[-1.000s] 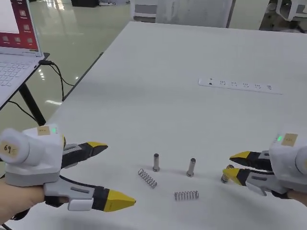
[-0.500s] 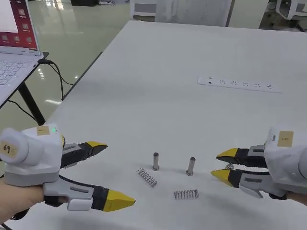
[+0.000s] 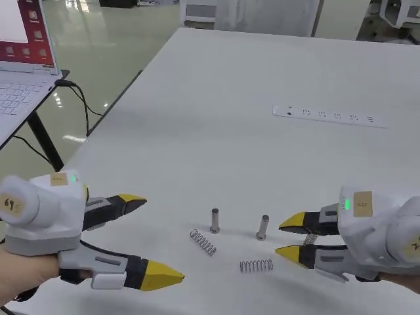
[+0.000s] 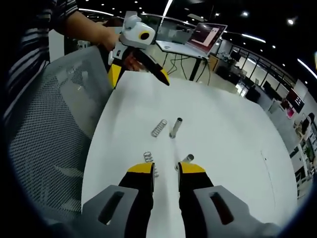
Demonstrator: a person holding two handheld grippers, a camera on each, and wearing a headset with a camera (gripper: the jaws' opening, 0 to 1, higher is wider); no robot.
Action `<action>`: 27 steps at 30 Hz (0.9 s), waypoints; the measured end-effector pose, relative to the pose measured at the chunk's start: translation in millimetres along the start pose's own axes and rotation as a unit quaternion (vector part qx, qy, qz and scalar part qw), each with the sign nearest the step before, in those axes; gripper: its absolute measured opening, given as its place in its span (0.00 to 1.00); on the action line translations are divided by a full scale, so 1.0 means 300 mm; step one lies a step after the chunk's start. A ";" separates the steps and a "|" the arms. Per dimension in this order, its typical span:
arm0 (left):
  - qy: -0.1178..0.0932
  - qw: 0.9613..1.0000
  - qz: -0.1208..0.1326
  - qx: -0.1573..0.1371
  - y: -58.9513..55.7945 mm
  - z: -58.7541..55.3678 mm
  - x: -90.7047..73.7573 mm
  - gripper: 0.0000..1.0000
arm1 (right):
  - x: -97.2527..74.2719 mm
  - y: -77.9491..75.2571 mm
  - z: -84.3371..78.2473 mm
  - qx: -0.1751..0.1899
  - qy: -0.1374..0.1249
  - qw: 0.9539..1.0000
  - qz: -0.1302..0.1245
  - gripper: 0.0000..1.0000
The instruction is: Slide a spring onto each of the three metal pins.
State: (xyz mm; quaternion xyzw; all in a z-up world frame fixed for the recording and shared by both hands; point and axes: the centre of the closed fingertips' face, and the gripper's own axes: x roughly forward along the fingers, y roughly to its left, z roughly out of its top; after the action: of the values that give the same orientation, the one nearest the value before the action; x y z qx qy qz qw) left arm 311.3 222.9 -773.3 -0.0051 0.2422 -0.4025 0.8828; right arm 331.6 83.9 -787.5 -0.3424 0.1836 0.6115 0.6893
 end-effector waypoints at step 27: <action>0.003 1.000 0.001 0.001 -0.008 -0.010 -0.007 0.95 | 0.141 0.084 -0.093 -0.047 0.067 0.995 0.062 0.13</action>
State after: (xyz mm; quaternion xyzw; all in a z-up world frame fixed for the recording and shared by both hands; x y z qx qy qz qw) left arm 307.1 223.4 -774.5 -0.0031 0.2445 -0.4018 0.8825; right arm 319.6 95.3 -841.5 -0.4026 0.2211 0.6370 0.6191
